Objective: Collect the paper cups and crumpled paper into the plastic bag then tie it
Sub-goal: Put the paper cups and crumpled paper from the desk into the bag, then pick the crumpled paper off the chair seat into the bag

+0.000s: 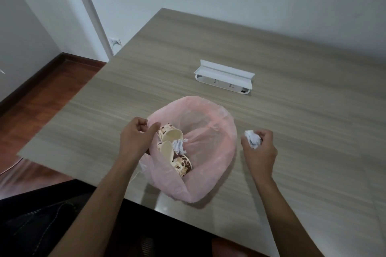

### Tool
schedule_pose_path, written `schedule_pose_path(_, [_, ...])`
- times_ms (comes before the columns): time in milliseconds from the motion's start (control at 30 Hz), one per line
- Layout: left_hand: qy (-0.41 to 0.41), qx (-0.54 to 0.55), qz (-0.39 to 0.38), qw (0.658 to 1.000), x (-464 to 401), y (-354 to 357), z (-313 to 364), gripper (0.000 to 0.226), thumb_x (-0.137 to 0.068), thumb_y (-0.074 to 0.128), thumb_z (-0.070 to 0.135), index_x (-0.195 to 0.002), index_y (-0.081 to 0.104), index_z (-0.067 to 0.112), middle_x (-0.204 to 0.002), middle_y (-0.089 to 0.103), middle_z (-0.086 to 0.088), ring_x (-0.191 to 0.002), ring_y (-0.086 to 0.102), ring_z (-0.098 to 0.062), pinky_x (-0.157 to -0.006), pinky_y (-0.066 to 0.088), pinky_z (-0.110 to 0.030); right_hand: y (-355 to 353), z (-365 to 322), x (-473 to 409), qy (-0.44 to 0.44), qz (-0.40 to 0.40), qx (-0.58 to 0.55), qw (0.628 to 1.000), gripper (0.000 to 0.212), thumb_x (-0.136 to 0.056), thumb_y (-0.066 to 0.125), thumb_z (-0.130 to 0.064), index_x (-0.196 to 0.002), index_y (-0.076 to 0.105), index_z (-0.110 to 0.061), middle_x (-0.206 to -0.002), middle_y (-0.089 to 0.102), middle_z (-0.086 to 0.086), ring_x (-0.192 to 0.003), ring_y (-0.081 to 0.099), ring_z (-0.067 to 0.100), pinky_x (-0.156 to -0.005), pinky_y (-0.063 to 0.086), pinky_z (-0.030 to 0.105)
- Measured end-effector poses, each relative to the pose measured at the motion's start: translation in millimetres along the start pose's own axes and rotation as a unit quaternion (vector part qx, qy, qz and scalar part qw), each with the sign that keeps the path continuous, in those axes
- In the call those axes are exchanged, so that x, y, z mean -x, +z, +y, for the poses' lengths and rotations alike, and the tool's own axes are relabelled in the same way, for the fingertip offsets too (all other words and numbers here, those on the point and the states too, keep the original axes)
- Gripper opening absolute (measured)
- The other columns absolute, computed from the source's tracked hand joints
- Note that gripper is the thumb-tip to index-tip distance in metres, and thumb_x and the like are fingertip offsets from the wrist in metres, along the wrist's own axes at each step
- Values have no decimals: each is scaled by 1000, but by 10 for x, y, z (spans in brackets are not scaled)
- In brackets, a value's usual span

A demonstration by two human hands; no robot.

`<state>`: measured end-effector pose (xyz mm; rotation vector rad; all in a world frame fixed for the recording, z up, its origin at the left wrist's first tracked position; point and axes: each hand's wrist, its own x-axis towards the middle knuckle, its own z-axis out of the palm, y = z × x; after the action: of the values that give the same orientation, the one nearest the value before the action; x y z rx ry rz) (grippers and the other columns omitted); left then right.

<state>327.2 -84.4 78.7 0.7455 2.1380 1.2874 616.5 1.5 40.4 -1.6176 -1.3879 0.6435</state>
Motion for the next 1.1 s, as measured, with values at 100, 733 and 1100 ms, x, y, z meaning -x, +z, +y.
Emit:
schedule_pose_path(100, [0, 0, 3, 1000, 7, 1, 22, 20, -77, 78, 32, -77, 59, 24, -72, 59, 4, -67, 58, -15, -57, 48, -28, 155, -513, 53, -66, -36, -47, 996, 29, -73, 82, -14, -95, 62, -13, -84, 66, -4, -71, 60, 5, -62, 41, 6])
schedule_pose_path(733, [-19, -54, -40, 998, 31, -264, 108, 48, -77, 78, 39, -114, 57, 18, -98, 63, -1, -79, 67, -18, -45, 52, -28, 167, -934, 444, -97, -361, 55, 926, 42, -80, 75, -24, -120, 66, -14, -138, 56, 1, -130, 45, 13, -105, 31, 19])
schedule_pose_path(1100, [-34, -96, 7, 995, 649, -961, 143, 68, -79, 70, 54, -130, 48, 15, -92, 58, 4, -80, 67, -20, -51, 54, -31, 123, -974, 918, -140, -316, -23, 938, 27, -78, 76, -29, -103, 70, -22, -107, 62, -13, -108, 54, 11, -98, 44, 35])
